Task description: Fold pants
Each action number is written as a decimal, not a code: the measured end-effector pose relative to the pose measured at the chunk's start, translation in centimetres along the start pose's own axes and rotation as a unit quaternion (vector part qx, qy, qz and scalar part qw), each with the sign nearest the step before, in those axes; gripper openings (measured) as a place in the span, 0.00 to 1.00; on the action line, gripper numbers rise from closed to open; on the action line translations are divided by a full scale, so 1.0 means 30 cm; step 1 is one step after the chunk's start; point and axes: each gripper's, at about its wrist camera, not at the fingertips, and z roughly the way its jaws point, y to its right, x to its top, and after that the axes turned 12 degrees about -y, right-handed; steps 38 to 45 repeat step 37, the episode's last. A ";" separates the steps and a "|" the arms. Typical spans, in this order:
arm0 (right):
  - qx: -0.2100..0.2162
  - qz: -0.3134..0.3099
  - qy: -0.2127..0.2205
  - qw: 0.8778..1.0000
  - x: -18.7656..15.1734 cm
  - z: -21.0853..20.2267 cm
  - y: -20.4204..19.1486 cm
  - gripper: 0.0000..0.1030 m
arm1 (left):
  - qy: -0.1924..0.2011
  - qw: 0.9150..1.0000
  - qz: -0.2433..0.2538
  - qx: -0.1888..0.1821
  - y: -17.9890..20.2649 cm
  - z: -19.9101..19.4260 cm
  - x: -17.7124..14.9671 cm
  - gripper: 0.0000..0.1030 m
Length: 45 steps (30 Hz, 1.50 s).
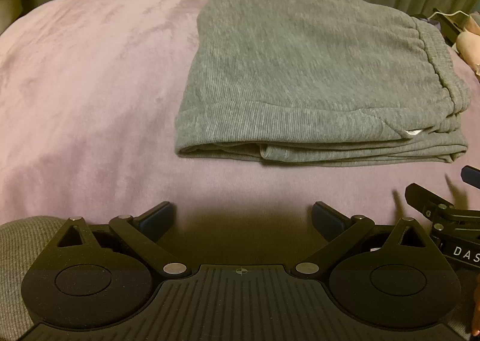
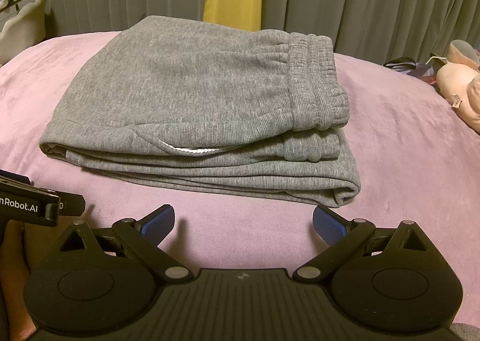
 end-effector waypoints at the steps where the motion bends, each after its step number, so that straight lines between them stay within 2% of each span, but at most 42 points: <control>1: 0.000 0.000 0.000 1.000 0.000 0.000 0.000 0.96 | 0.000 1.000 0.000 0.000 0.001 0.000 0.000 0.99; 45: 0.002 0.000 -0.002 1.000 -0.004 0.005 0.004 0.96 | -0.003 1.000 0.003 -0.001 -0.007 0.013 0.003 0.99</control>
